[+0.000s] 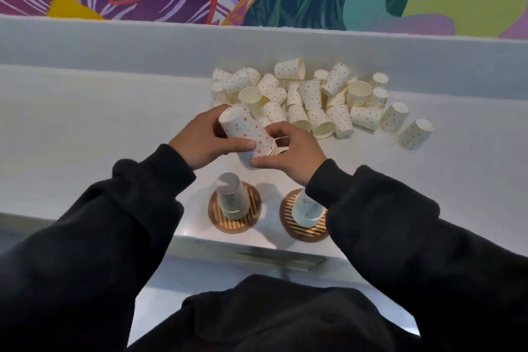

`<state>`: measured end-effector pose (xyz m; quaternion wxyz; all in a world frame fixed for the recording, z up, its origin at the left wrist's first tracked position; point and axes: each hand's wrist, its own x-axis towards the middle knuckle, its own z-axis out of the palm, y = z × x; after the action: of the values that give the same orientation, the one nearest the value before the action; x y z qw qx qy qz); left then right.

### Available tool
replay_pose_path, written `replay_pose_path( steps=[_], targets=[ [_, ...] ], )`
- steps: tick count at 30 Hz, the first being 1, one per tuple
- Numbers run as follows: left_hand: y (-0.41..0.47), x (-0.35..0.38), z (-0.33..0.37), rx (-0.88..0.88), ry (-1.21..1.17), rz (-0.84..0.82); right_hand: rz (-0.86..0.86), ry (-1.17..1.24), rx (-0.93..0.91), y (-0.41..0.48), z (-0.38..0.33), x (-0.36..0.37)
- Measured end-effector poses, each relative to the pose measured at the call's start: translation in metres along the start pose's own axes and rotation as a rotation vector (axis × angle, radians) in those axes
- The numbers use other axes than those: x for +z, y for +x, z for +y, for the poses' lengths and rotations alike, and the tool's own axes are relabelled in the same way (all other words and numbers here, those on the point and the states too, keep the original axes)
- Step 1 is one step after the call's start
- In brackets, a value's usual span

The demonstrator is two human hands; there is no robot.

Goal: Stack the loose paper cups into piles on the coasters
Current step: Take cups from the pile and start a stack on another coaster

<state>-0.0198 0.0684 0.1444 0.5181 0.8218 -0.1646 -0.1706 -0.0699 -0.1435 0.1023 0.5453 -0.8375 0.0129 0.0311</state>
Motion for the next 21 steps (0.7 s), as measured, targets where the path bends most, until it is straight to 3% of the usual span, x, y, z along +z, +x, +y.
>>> replay_pose_path(
  steps=[6, 21],
  targets=[
    [-0.035, -0.016, -0.04, 0.027, 0.256, -0.007, -0.044, 0.007, 0.084, -0.018, 0.008, 0.059],
    [-0.03, 0.01, -0.128, 0.08, 0.428, -0.201, 0.023, 0.009, 0.28, -0.034, 0.07, 0.119]
  ],
)
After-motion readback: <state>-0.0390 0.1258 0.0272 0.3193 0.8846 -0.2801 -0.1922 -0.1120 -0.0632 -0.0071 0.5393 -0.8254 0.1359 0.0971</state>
